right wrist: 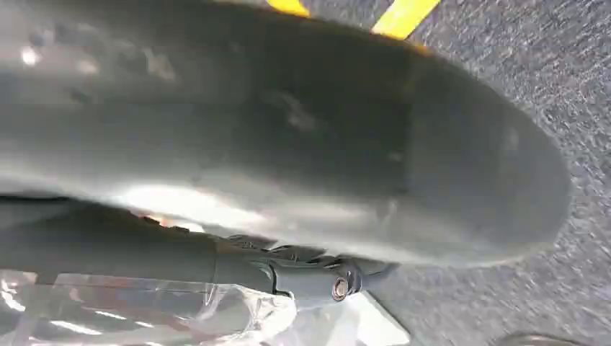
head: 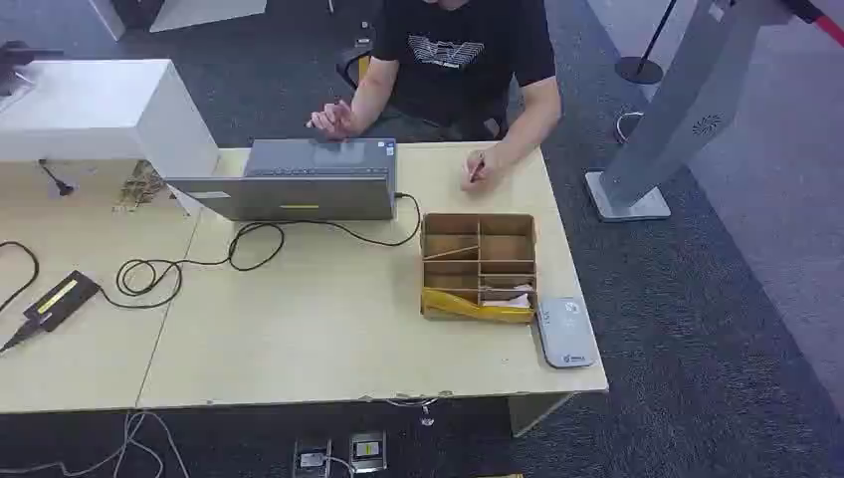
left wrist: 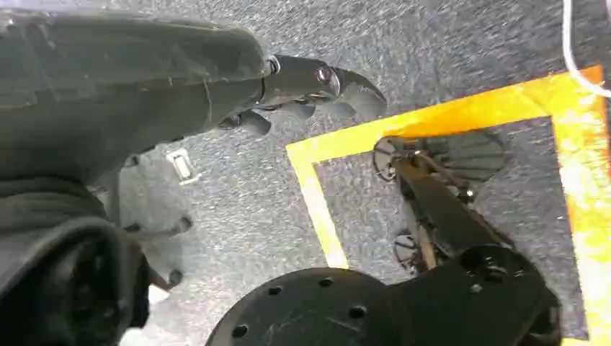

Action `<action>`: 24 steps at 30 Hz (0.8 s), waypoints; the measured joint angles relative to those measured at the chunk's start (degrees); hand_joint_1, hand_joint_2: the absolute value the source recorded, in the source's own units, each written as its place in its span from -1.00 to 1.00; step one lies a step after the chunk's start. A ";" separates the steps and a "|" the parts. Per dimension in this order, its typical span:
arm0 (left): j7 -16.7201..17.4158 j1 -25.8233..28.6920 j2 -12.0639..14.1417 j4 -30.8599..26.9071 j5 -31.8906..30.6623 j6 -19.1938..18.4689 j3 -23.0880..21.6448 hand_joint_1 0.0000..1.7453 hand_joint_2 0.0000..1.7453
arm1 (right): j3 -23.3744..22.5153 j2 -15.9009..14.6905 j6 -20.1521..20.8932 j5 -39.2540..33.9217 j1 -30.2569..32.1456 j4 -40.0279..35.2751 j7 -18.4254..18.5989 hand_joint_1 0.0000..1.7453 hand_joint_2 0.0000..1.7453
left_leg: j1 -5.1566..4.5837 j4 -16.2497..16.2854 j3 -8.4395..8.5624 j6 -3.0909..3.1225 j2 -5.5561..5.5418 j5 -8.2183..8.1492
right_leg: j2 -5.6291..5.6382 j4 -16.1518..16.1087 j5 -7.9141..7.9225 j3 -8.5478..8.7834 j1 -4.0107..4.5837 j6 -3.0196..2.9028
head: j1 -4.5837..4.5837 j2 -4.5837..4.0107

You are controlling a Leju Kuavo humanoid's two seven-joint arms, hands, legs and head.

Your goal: Pass the card to the sensor for recognition and then transmit it.

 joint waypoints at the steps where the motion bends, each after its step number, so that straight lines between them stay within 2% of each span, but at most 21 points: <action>1: 0.00 0.00 0.05 -0.02 0.00 0.00 0.00 -1.00 -1.00 | -0.02 0.00 0.00 0.73 -0.01 0.00 0.09 -1.00 -1.00 | 0.00 0.00 0.00 0.00 0.00 0.00 | 0.00 0.00 0.00 0.00 0.00 0.00 | -0.02 0.00; 5: 2.39 0.05 -0.85 -0.02 0.85 0.00 0.05 -1.00 -1.00 | -1.14 0.00 0.00 3.02 0.01 -0.20 0.17 -1.00 -1.00 | -0.01 0.00 0.01 0.00 0.00 0.00 | 0.00 0.00 0.00 0.00 0.00 0.00 | -0.02 0.00; 10: 6.62 0.11 -2.36 -0.02 2.03 0.00 0.04 -1.00 -1.00 | -3.15 0.09 0.00 5.47 -0.05 -0.46 -2.80 -1.00 -1.00 | 0.00 0.00 0.00 0.00 0.00 0.00 | 0.00 -0.01 0.00 0.01 0.00 0.00 | 0.02 0.00; 13: 6.38 0.09 -2.86 -0.02 2.16 0.00 0.07 -1.00 -1.00 | -3.43 0.09 0.00 6.10 -0.11 -0.46 -3.21 -1.00 -1.00 | 0.00 0.00 0.02 0.00 0.00 0.00 | 0.00 -0.01 0.01 0.01 0.00 0.01 | -0.02 0.00; 19: 1.55 0.11 -3.26 -0.02 2.14 0.00 0.11 -1.00 -1.00 | -5.33 0.13 0.00 6.00 -0.16 -0.46 -1.95 -1.00 -1.00 | 0.00 0.00 0.02 0.00 0.01 0.00 | 0.01 0.00 0.00 0.01 0.01 0.01 | 0.00 0.00; 24: 0.98 0.11 -3.45 -0.02 1.86 0.00 0.13 -1.00 -1.00 | -7.28 0.24 0.29 3.92 -0.49 -0.42 -5.05 -1.00 -1.00 | 0.00 0.00 0.01 0.00 0.00 0.00 | 0.00 0.00 0.00 0.02 0.00 0.01 | 0.00 0.00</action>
